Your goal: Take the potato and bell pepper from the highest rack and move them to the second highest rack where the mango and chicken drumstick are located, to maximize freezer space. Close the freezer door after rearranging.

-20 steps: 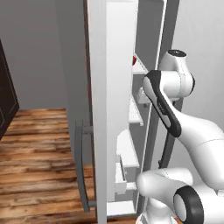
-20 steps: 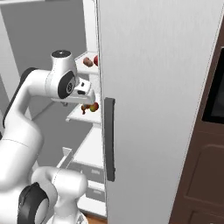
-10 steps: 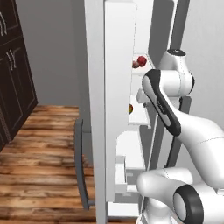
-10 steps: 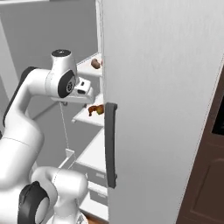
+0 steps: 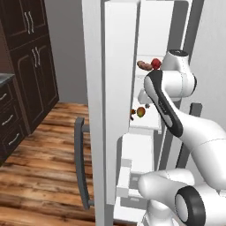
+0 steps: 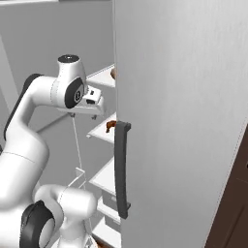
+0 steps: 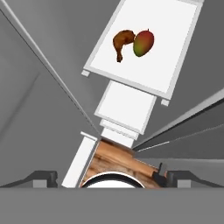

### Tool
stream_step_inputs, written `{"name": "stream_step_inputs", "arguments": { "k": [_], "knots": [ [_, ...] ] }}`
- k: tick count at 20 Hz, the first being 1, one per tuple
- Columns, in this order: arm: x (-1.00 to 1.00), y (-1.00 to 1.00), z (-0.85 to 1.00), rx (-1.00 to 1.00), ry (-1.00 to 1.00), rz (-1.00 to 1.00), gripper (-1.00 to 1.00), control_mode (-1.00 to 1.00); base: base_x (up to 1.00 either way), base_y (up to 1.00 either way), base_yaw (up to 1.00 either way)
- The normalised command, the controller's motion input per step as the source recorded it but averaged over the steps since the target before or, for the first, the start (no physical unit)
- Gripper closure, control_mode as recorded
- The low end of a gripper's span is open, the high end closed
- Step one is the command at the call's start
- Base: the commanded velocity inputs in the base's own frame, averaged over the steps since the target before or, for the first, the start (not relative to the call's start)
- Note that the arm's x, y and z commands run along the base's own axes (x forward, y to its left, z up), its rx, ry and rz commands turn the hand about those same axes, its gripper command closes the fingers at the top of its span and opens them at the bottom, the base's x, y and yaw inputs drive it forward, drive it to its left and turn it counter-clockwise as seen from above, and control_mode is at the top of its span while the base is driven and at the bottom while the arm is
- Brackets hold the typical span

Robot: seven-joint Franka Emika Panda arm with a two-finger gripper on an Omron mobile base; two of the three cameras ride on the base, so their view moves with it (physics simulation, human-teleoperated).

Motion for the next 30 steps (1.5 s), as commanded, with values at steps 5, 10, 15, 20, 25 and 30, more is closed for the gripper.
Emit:
{"name": "stream_step_inputs", "arguments": {
  "k": [5, 10, 15, 20, 25, 30],
  "knots": [
    [0.00, 0.00, 0.00, 0.00, 0.00, 0.00, -1.00, 1.00, 0.89, 0.02, 0.06],
    [0.00, 0.00, 0.00, 0.00, 0.00, 0.00, -1.00, 1.00, 0.77, -0.15, 0.00],
    [0.00, 0.00, 0.00, 0.00, 0.00, 0.00, -1.00, 1.00, 0.07, -0.52, 0.00],
    [0.00, 0.00, 0.00, 0.00, 0.00, 0.00, -1.00, 1.00, 0.62, -0.05, -0.03],
    [0.00, 0.00, 0.00, 0.00, 0.00, 0.00, -1.00, 1.00, 0.80, 0.21, -0.02],
    [0.00, 0.00, 0.00, 0.00, 0.00, 0.00, -1.00, 1.00, 0.49, 0.36, -0.12]
  ]
}}
